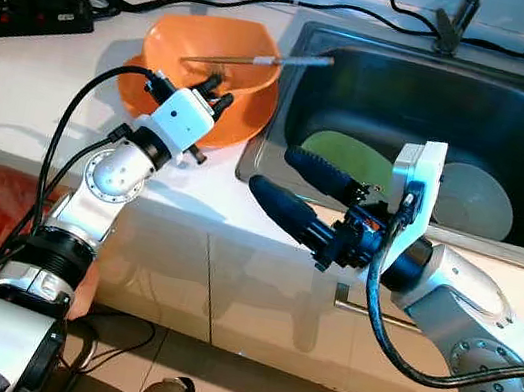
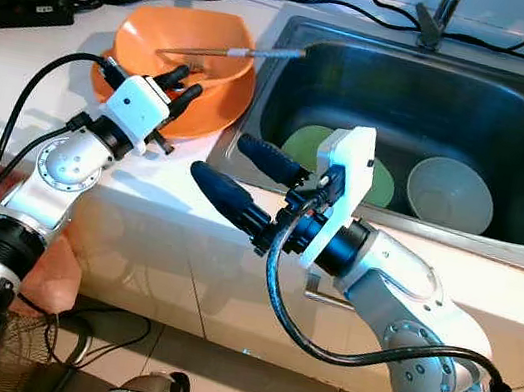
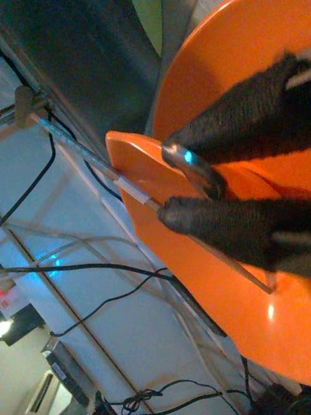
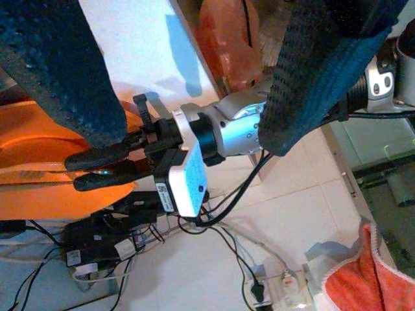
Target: Kitchen organization
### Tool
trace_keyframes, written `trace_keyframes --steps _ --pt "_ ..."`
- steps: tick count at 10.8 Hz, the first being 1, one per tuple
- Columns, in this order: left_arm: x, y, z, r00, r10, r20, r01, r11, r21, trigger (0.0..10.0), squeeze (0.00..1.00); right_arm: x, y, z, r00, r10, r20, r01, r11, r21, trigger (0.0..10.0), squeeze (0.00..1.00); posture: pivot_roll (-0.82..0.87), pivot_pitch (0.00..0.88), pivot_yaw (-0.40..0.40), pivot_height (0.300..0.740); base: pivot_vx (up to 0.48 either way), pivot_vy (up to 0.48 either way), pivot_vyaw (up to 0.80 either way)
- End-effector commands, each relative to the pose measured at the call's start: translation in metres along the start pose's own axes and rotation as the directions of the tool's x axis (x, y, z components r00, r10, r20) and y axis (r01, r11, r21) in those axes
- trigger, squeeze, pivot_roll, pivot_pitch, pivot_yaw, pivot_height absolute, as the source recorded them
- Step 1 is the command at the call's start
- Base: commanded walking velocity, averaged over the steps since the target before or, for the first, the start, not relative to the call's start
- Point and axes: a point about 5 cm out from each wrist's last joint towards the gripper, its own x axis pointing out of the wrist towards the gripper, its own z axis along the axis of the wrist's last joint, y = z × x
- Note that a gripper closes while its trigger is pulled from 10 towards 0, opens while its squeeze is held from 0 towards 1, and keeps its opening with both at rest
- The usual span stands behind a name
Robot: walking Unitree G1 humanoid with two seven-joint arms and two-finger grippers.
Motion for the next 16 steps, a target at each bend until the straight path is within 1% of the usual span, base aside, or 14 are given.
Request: trace_keyframes --steps 1,5,6,7,8,9,10,11,13,14,16 --pt "0.003 0.003 0.003 1.000 0.000 0.013 0.000 1.000 -0.003 0.0 0.00 0.001 0.006 0.001 1.000 0.031 -0.004 -0.031 0.999 -0.007 10.0 0.00 0.11 0.156 0.063 0.740 0.000 0.000 0.00" --pt "0.004 0.008 0.007 1.000 -0.002 0.031 0.002 1.000 0.000 0.0 0.00 0.002 0.003 0.001 1.000 0.010 0.005 -0.010 1.000 -0.015 10.0 0.00 0.11 0.155 0.062 0.740 0.000 0.000 0.00" --pt "0.005 0.012 0.011 0.999 -0.003 0.042 0.003 1.000 0.007 0.0 0.00 0.003 0.002 0.002 1.000 0.003 0.010 -0.002 1.000 -0.018 10.0 0.00 0.11 0.154 0.062 0.740 0.000 0.000 0.00" --pt "0.006 0.017 0.016 0.998 -0.023 0.053 0.022 1.000 0.010 0.0 0.00 0.003 0.000 0.003 1.000 -0.002 0.014 0.003 1.000 -0.022 10.0 0.00 0.11 0.153 0.058 0.740 0.000 0.000 0.00" --pt "0.007 0.025 0.020 0.998 -0.055 0.026 0.056 0.997 -0.045 0.0 0.00 0.004 -0.001 0.004 1.000 -0.005 0.016 0.006 1.000 -0.026 10.0 0.00 0.12 0.152 0.055 0.740 0.000 0.000 0.00" --pt "0.007 0.028 0.021 0.997 -0.083 0.010 0.083 0.995 -0.057 0.0 0.00 0.004 -0.002 0.004 1.000 -0.006 0.017 0.007 1.000 -0.028 10.0 0.00 0.12 0.152 0.053 0.740 0.000 0.000 0.00" --pt "0.006 0.037 0.025 0.993 -0.115 -0.003 0.115 0.991 -0.076 0.0 0.00 0.005 -0.004 0.004 1.000 -0.006 0.019 0.007 1.000 -0.029 10.0 0.00 0.13 0.150 0.052 0.740 0.000 0.000 0.00" --pt "0.007 0.043 0.031 0.989 -0.146 -0.010 0.145 0.987 -0.068 0.0 0.00 0.006 -0.004 0.004 1.000 -0.005 0.020 0.006 1.000 -0.029 10.0 0.00 0.14 0.148 0.052 0.740 0.000 0.000 0.00" --pt "0.011 0.061 0.045 0.987 -0.161 -0.008 0.159 0.981 -0.113 0.0 0.00 0.008 -0.005 0.003 1.000 0.000 0.021 0.001 1.000 -0.028 10.0 0.00 0.14 0.142 0.051 0.740 0.000 0.000 0.00" --pt "0.012 0.071 0.053 0.981 -0.193 -0.013 0.191 0.976 -0.103 0.0 0.00 0.008 -0.006 0.002 1.000 0.001 0.022 0.000 1.000 -0.030 10.0 0.00 0.14 0.137 0.052 0.740 0.000 0.000 0.00" --pt "0.008 0.079 0.063 0.969 -0.246 -0.012 0.243 0.963 -0.114 0.0 0.00 0.008 -0.006 0.002 1.000 -0.001 0.024 0.002 0.999 -0.032 10.0 0.00 0.14 0.136 0.052 0.740 0.000 0.000 0.00"
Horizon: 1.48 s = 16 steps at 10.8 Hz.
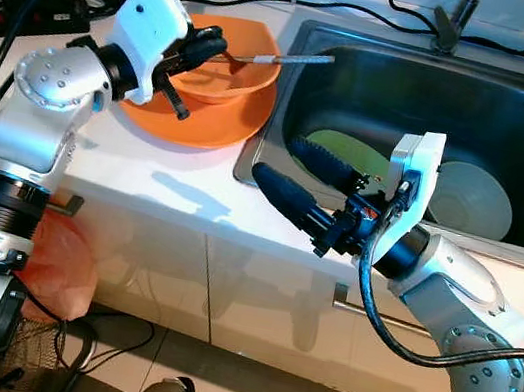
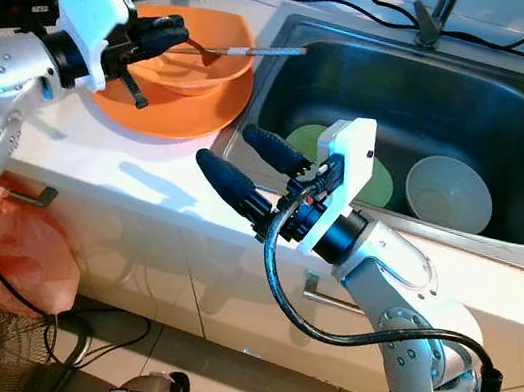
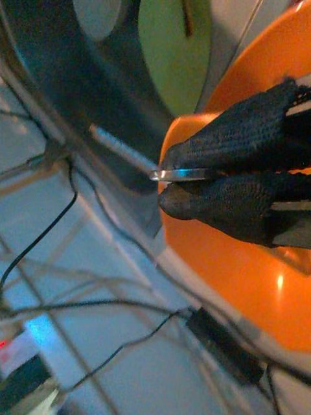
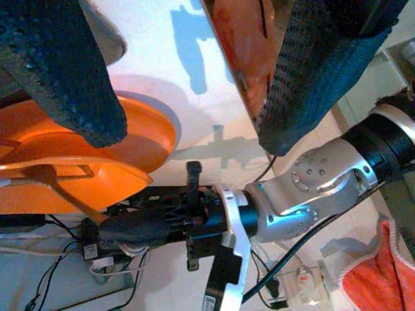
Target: Kitchen organization
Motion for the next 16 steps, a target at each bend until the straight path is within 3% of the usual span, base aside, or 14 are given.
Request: trace_keyframes --steps 1,3,4,6,7,8,9,11,12,13,14,15,16 --pt "-0.006 0.008 0.013 1.000 -0.013 0.026 0.012 1.000 0.013 0.0 0.00 0.002 0.003 0.002 1.000 0.025 0.008 -0.025 1.000 -0.011 10.0 0.00 0.15 0.137 0.051 0.740 0.000 0.000 0.00" --pt "-0.019 0.016 0.023 0.997 -0.072 0.005 0.072 0.997 0.022 0.0 0.00 0.001 0.003 -0.001 1.000 0.027 0.002 -0.027 1.000 -0.011 10.0 0.00 0.15 0.136 0.049 0.740 0.000 0.000 0.00" --pt "-0.024 0.017 0.029 0.994 -0.109 0.024 0.109 0.994 -0.023 0.0 0.00 0.000 0.002 -0.001 1.000 0.026 -0.001 -0.026 1.000 -0.011 10.0 0.00 0.15 0.137 0.047 0.740 0.000 0.000 0.00" --pt "-0.029 0.026 0.045 0.983 -0.108 0.147 0.136 0.971 -0.197 0.0 0.00 -0.001 0.000 -0.001 1.000 0.008 -0.006 -0.008 1.000 -0.016 10.0 0.00 0.14 0.138 0.044 0.740 0.000 0.000 0.00" --pt "-0.027 0.030 0.050 0.975 -0.046 0.218 0.110 0.950 -0.292 0.0 0.00 -0.002 -0.004 -0.001 1.000 -0.019 -0.004 0.019 1.000 -0.021 10.0 0.00 0.14 0.139 0.045 0.740 0.000 0.000 0.00" --pt "-0.025 0.031 0.048 0.977 -0.006 0.213 0.072 0.950 -0.303 0.0 0.00 -0.002 -0.006 -0.001 0.999 -0.031 -0.005 0.031 0.999 -0.026 10.0 0.00 0.14 0.140 0.045 0.740 0.000 0.000 0.00" --pt "-0.021 0.025 0.042 0.976 0.046 0.212 0.024 0.949 -0.315 0.0 0.00 -0.003 -0.012 0.001 0.998 -0.064 0.003 0.064 0.997 -0.032 10.0 0.00 0.14 0.144 0.039 0.740 0.000 0.000 0.00" --pt "-0.014 0.014 0.035 0.955 0.155 0.254 -0.024 0.891 -0.454 0.0 0.00 -0.002 -0.025 0.004 0.989 -0.141 0.031 0.142 0.989 -0.028 10.0 0.00 0.14 0.146 0.034 0.740 0.000 0.000 0.00" --pt "-0.006 0.005 0.030 0.957 0.194 0.216 -0.101 0.920 -0.379 0.0 0.00 -0.001 -0.028 0.003 0.986 -0.162 0.044 0.163 0.987 -0.009 10.0 0.00 0.14 0.147 0.032 0.740 0.000 0.000 0.00" --pt "0.000 -0.004 0.031 0.949 0.211 0.232 -0.111 0.918 -0.381 0.0 0.00 0.001 -0.027 0.003 0.987 -0.154 0.052 0.154 0.988 0.001 10.0 0.00 0.14 0.146 0.031 0.740 0.000 0.000 0.00" --pt "0.010 -0.019 0.035 0.926 0.261 0.274 -0.082 0.846 -0.527 0.0 0.00 0.003 -0.025 0.003 0.987 -0.147 0.063 0.146 0.989 0.014 10.0 0.00 0.13 0.145 0.030 0.740 0.000 0.000 0.00" --pt "0.015 -0.026 0.033 0.907 0.322 0.273 -0.060 0.738 -0.672 0.0 0.00 0.005 -0.026 0.003 0.986 -0.149 0.073 0.147 0.989 0.026 10.0 0.00 0.13 0.144 0.031 0.740 0.000 0.000 0.00" --pt "0.027 -0.043 0.025 0.889 0.394 0.233 0.028 0.463 -0.886 0.0 0.00 0.009 -0.026 0.004 0.983 -0.158 0.097 0.153 0.987 0.051 10.0 0.00 0.13 0.144 0.031 0.740 0.000 0.000 0.00"
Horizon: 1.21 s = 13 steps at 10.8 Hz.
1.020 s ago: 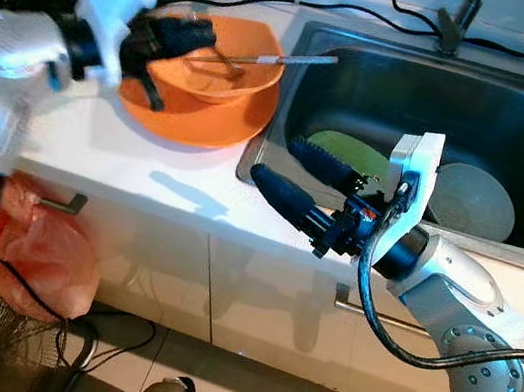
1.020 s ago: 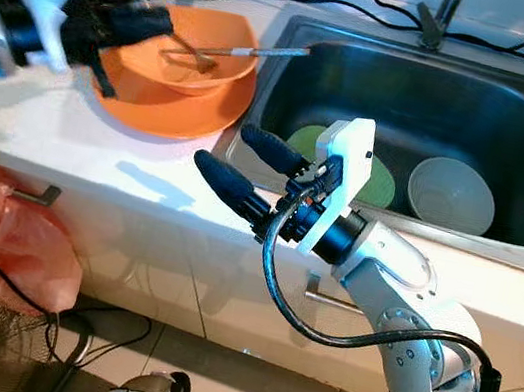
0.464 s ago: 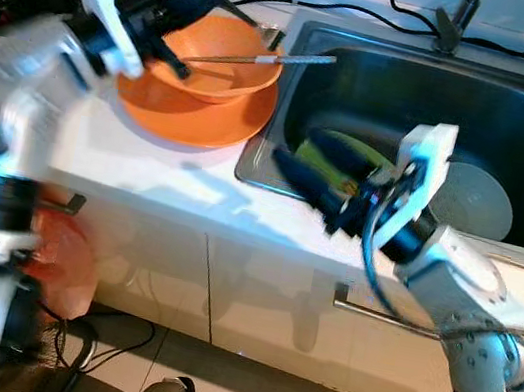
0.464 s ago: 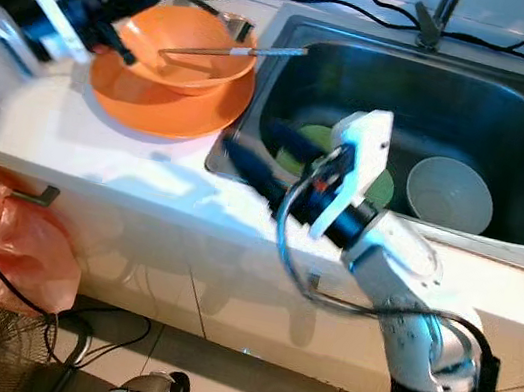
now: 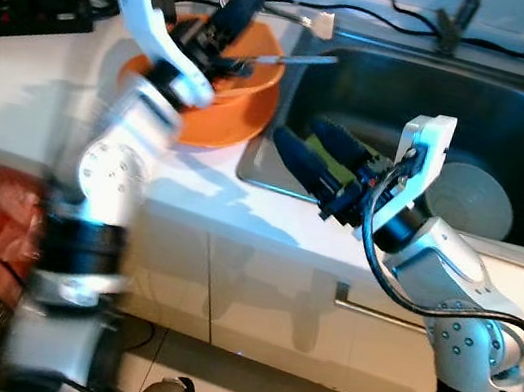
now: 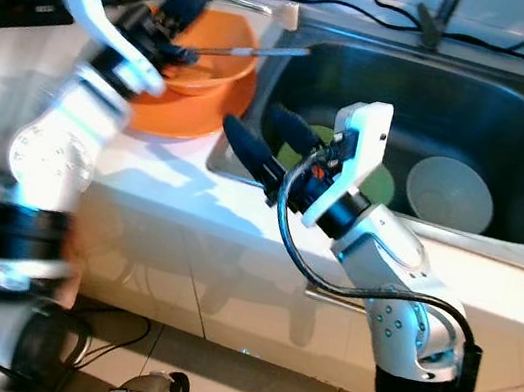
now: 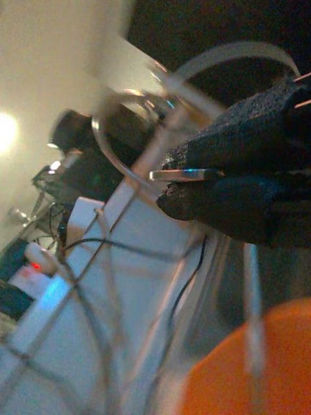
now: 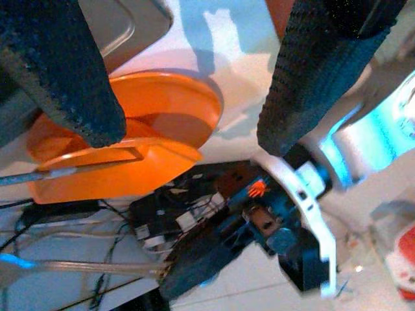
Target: Kitchen organization
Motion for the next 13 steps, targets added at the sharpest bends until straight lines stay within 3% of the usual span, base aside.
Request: trace_keyframes --steps 1,2,4,5,6,7,13 --pt "-0.003 0.003 -0.001 1.000 0.018 0.002 -0.018 0.998 -0.059 0.0 0.00 0.001 -0.001 0.004 1.000 -0.007 0.022 0.007 1.000 0.002 10.0 0.00 0.12 0.143 0.031 0.740 0.000 0.000 0.00" --pt "-0.003 0.005 -0.010 1.000 0.028 -0.006 -0.029 0.978 -0.206 0.0 0.00 0.004 -0.002 0.006 0.998 -0.026 0.050 0.025 0.999 0.027 10.0 0.00 0.12 0.143 0.030 0.740 0.000 0.000 0.00" --pt "-0.008 0.007 -0.023 0.999 0.044 -0.026 -0.051 0.902 -0.428 0.0 0.00 0.010 -0.011 0.012 0.984 -0.114 0.135 0.098 0.988 0.116 10.0 0.00 0.11 0.143 0.031 0.740 0.000 0.000 0.00" --pt "-0.009 0.005 -0.028 0.999 0.034 -0.027 -0.042 0.867 -0.496 0.0 0.00 0.010 -0.020 0.013 0.966 -0.185 0.182 0.148 0.969 0.200 10.0 0.00 0.12 0.145 0.031 0.740 0.000 0.000 0.00" --pt "-0.012 0.000 -0.040 0.998 -0.007 -0.060 -0.029 0.813 -0.582 0.0 0.00 0.010 -0.034 0.014 0.927 -0.295 0.234 0.208 0.919 0.335 10.0 0.00 0.12 0.146 0.029 0.740 0.000 0.000 0.00" --pt "-0.013 -0.003 -0.047 0.996 -0.034 -0.081 -0.024 0.784 -0.620 0.0 0.00 0.010 -0.040 0.013 0.909 -0.338 0.244 0.230 0.895 0.383 10.0 0.00 0.12 0.145 0.029 0.740 0.000 0.000 0.00" --pt "-0.006 -0.014 -0.065 0.984 -0.097 -0.152 -0.025 0.762 -0.647 0.0 0.00 0.020 -0.049 0.009 0.874 -0.403 0.271 0.236 0.840 0.489 10.0 0.00 0.11 0.140 0.034 0.740 0.000 0.000 0.00"
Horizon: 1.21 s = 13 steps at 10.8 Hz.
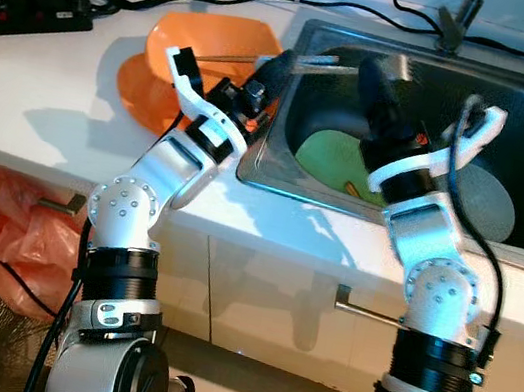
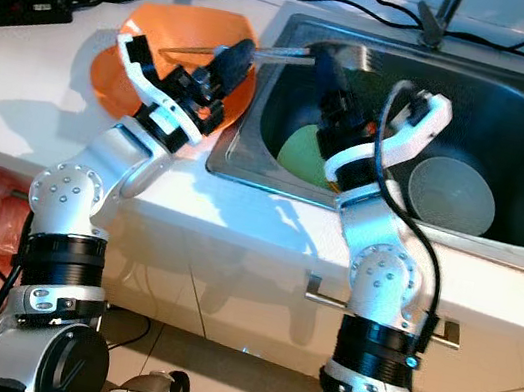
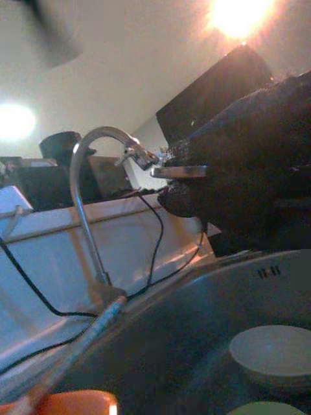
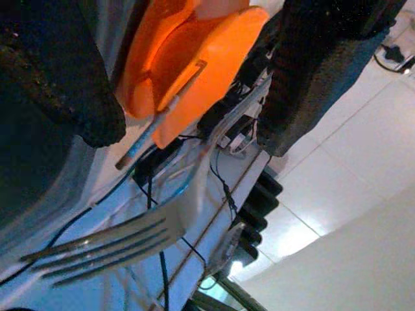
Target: Kitchen organization
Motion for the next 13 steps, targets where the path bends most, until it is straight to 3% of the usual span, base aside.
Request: trace_keyframes --steps 1,2,3,6,13 --pt "0.006 -0.002 -0.017 0.999 -0.025 -0.036 0.024 0.999 -0.044 0.0 0.00 0.005 0.004 0.002 1.000 0.019 0.020 -0.019 1.000 0.012 10.0 0.00 0.11 0.140 0.035 0.740 0.000 0.000 0.00" --pt "0.007 -0.005 -0.020 0.998 -0.041 -0.047 0.039 0.998 -0.052 0.0 0.00 0.008 0.004 0.001 1.000 0.019 0.024 -0.019 1.000 0.021 3.3 0.00 0.11 0.141 0.035 0.740 0.000 0.000 0.00" --pt "0.007 -0.008 -0.022 0.997 -0.056 -0.060 0.053 0.997 -0.058 0.0 0.00 0.010 0.003 0.000 1.000 0.015 0.025 -0.016 1.000 0.022 0.0 0.00 0.11 0.143 0.036 0.740 0.000 0.000 0.00" --pt "0.005 -0.010 -0.027 0.992 -0.072 -0.101 0.067 0.996 -0.052 0.0 0.00 0.012 0.000 0.004 0.998 0.002 0.064 -0.004 0.999 0.032 0.0 0.00 0.11 0.148 0.036 0.740 0.000 0.000 0.00" --pt "0.004 -0.008 -0.026 0.993 -0.059 -0.098 0.057 0.998 -0.022 0.0 0.00 0.014 -0.003 0.012 0.995 -0.025 0.100 0.022 0.999 0.026 0.0 0.00 0.11 0.152 0.036 0.740 0.000 0.000 0.00"
